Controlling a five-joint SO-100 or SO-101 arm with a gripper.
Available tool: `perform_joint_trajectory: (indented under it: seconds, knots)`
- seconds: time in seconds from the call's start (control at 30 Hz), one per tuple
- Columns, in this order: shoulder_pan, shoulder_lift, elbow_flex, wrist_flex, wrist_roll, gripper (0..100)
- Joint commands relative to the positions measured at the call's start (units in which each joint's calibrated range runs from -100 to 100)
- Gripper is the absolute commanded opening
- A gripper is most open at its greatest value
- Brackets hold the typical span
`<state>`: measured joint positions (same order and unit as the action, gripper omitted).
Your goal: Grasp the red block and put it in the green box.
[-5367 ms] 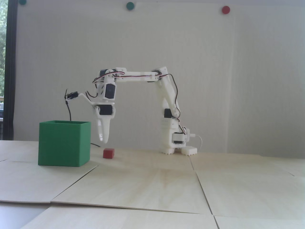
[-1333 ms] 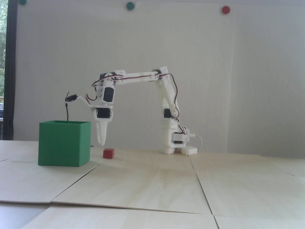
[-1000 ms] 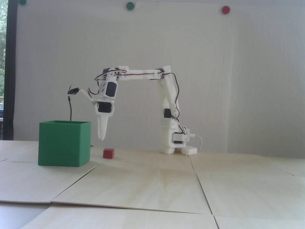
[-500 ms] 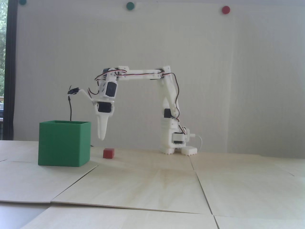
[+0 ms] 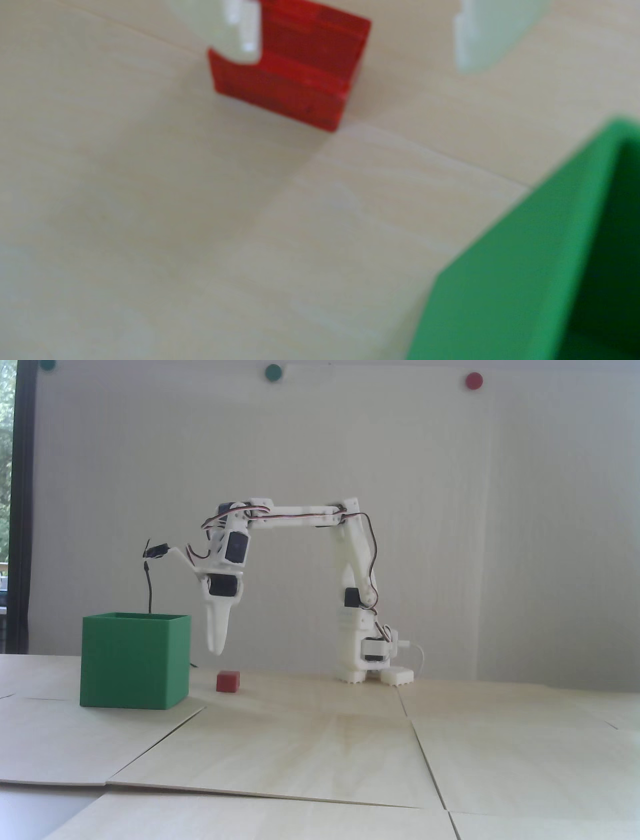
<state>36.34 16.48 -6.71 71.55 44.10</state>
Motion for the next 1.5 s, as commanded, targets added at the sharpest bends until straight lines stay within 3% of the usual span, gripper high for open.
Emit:
perform_joint_trajectory:
  seconds: [0.0, 0.73, 1.47]
  knots:
    - [-1.7, -1.0, -1.0, -1.3, 0.1, 20]
    - [3.3, -1.9, -1.1, -1.1, 0.1, 20]
    - [2.2, -8.1, 1.8, -1.1, 0.2, 20]
